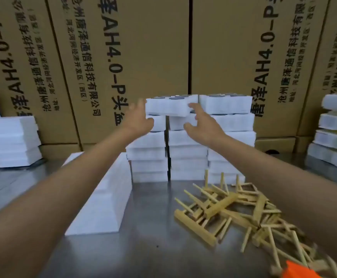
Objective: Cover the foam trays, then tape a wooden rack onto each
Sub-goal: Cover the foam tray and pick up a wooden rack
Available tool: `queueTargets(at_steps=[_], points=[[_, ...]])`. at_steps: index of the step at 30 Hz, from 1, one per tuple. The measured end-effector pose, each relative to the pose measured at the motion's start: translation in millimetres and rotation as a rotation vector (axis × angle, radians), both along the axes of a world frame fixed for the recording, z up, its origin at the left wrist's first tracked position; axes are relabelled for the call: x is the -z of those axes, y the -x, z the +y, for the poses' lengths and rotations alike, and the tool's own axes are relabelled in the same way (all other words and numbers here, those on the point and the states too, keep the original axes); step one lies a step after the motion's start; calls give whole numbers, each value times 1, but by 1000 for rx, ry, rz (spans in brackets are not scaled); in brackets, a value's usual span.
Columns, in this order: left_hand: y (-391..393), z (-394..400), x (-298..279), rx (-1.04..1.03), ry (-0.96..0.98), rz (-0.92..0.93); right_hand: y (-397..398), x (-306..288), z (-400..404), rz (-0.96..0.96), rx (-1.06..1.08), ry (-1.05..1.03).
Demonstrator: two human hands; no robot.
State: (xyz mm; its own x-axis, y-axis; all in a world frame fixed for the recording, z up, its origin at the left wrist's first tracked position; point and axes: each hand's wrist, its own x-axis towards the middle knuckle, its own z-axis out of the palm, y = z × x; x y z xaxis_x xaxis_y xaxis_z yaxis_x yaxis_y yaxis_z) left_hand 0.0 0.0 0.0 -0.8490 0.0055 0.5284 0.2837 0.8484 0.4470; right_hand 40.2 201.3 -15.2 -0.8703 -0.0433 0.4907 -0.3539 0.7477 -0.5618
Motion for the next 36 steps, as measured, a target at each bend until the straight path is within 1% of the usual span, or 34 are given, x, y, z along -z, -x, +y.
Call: queueTargets(at_steps=[2, 3, 5, 8, 10, 12, 16, 19, 22, 24, 27, 30, 33, 36], points=[[27, 7, -12, -23, 18, -27, 29, -15, -1, 43, 32, -25], [42, 11, -19, -31, 4, -55, 46, -23, 0, 35, 39, -48], [66, 21, -27, -18, -25, -115, 70, -34, -2, -29, 27, -107], [95, 32, -26, -13, -56, -196, 95, -32, 0, -95, 11, -153], [110, 36, -25, -48, -85, -187, 109, -30, 2, -118, -14, -101], [117, 38, -22, -84, -116, -118, 115, -29, 1, -148, -52, -1], [103, 37, -15, -64, -178, -26, 109, -33, -2, -126, -62, 181], [66, 32, -8, -40, -247, 111, 81, -31, -1, -110, -137, 330], [14, 21, 11, 38, -196, 212, 33, -26, 4, -55, -201, 408], [-27, 13, 32, 76, -176, 258, -5, -19, 7, -39, -229, 432], [-94, 6, 76, 83, -128, 303, -67, 4, 7, -75, -252, 398], [-160, -1, 121, 127, -97, 290, -121, 40, 7, -133, -225, 373], [-207, -13, 165, 169, -47, 187, -160, 85, 3, -207, -193, 352], [-238, -20, 210, 174, -12, 83, -179, 132, -2, -283, -173, 308]])
